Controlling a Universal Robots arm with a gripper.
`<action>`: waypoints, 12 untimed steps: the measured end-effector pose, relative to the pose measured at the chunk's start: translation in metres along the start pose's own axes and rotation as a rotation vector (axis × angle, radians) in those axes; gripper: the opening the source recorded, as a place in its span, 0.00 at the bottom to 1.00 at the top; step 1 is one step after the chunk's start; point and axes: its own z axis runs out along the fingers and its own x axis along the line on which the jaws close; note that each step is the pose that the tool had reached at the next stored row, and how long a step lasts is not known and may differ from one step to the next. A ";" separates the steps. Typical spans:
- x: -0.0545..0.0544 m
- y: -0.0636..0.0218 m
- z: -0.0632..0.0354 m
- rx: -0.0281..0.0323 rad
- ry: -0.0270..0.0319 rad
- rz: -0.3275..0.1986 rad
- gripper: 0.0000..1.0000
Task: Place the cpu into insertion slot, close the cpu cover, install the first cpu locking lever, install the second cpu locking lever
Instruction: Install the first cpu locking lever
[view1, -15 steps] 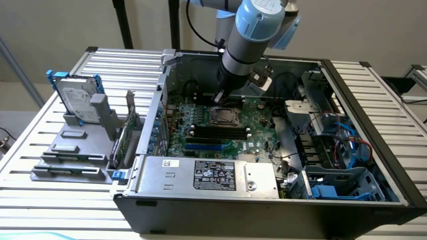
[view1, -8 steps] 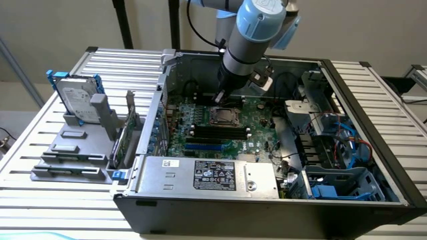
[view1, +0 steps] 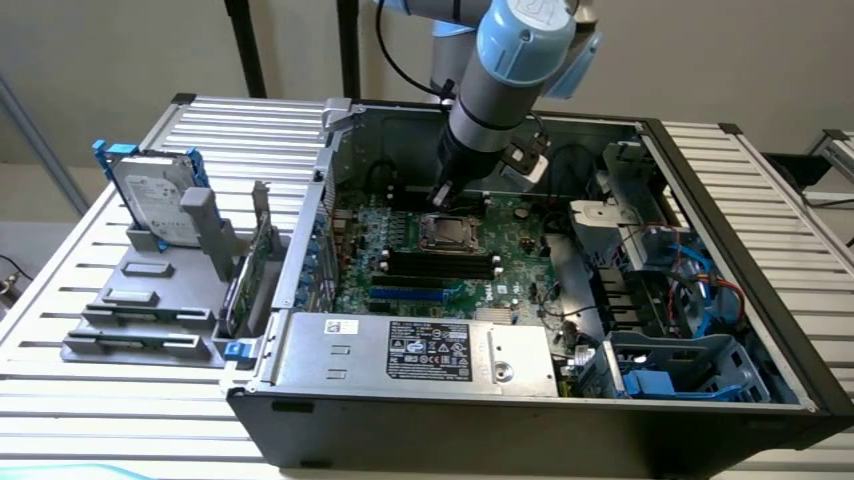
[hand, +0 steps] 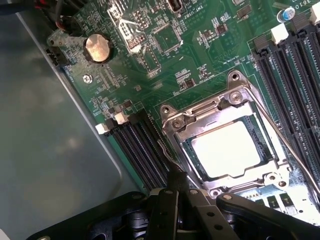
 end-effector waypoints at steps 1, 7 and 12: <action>0.000 0.0003 0.0002 -0.0001 -0.0001 0.000 0.11; 0.000 0.0019 0.0019 -0.0018 -0.0009 0.000 0.11; 0.000 0.0034 0.0035 -0.0041 -0.0018 0.000 0.11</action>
